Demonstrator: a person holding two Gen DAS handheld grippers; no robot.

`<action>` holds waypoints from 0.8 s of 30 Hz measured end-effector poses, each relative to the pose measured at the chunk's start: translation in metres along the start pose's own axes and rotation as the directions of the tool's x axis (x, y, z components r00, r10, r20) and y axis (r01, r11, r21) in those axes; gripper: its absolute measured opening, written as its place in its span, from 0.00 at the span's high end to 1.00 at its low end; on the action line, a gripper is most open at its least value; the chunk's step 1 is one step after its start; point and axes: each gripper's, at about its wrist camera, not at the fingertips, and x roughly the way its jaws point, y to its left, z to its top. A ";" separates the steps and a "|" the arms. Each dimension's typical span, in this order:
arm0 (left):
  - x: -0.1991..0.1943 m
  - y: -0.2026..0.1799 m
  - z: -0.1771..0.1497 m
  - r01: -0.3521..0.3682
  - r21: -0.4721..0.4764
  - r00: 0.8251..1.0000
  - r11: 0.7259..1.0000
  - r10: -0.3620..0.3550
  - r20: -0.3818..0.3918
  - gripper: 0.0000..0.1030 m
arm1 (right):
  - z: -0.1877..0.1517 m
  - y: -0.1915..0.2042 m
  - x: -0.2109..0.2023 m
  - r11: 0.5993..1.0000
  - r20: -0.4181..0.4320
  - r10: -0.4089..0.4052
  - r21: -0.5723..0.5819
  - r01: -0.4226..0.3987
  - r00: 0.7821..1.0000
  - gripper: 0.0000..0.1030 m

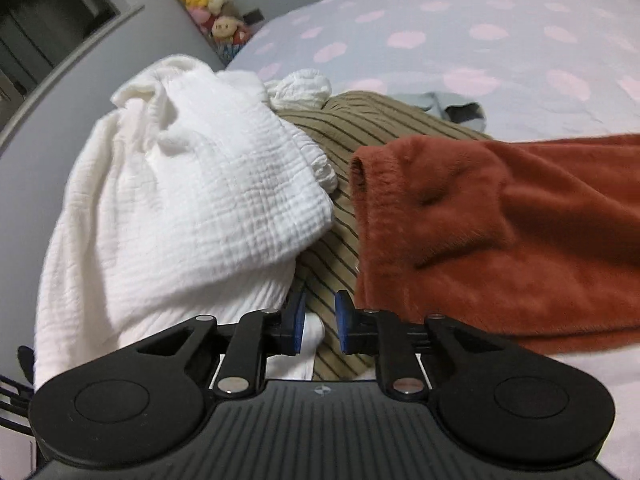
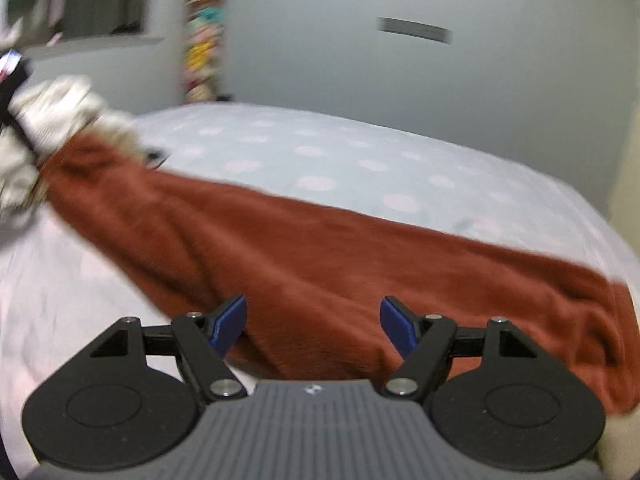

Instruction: Fold clothes

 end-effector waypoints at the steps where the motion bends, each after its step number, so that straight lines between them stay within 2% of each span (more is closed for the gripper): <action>1: -0.008 -0.005 -0.006 0.006 0.008 1.000 1.000 -0.006 0.013 0.85 | 0.000 0.006 0.002 0.999 -0.009 0.012 -0.032 -0.013 1.000 0.26; 4: -0.037 -0.026 -0.028 0.052 0.005 0.997 0.999 -0.052 0.053 0.78 | -0.001 0.022 0.009 0.992 -0.047 0.031 -0.117 -0.036 0.998 0.27; 8: -0.073 -0.059 -0.058 0.132 -0.027 0.985 0.991 -0.128 0.117 0.69 | -0.005 0.029 0.018 0.986 -0.109 -0.018 -0.170 -0.001 0.994 0.28; 10: -0.087 -0.077 -0.074 0.169 -0.046 0.977 0.985 -0.161 0.137 0.64 | -0.006 0.030 0.022 0.982 -0.138 -0.053 -0.185 0.027 0.989 0.38; 13: -0.101 -0.104 -0.094 0.225 -0.067 0.969 0.972 -0.216 0.120 0.63 | -0.007 0.031 0.029 0.976 -0.166 -0.114 -0.205 0.079 0.979 0.47; 14: -0.104 -0.111 -0.099 0.242 -0.057 0.965 0.969 -0.235 0.115 0.63 | -0.007 0.032 0.029 0.972 -0.169 -0.134 -0.214 0.096 0.976 0.52; 15: -0.108 -0.118 -0.103 0.253 -0.046 0.962 0.966 -0.247 0.113 0.63 | -0.008 0.032 0.027 0.968 -0.165 -0.155 -0.221 0.117 0.974 0.62; 16: -0.112 -0.124 -0.107 0.248 -0.034 0.963 0.968 -0.242 0.117 0.63 | -0.008 0.032 0.026 0.964 -0.160 -0.176 -0.226 0.137 0.971 0.79; 17: -0.115 -0.129 -0.110 0.246 -0.027 0.963 0.969 -0.241 0.121 0.63 | -0.007 0.030 0.023 0.964 -0.150 -0.187 -0.219 0.152 0.971 0.84; 20: -0.120 -0.133 -0.118 0.268 -0.049 0.958 0.962 -0.261 0.122 0.63 | -0.004 0.020 0.013 0.969 -0.129 -0.205 -0.170 0.182 0.970 0.92; 24: -0.126 -0.134 -0.129 0.276 -0.060 0.956 0.959 -0.267 0.124 0.63 | 0.001 0.002 0.004 0.975 -0.139 -0.218 -0.083 0.208 0.966 0.93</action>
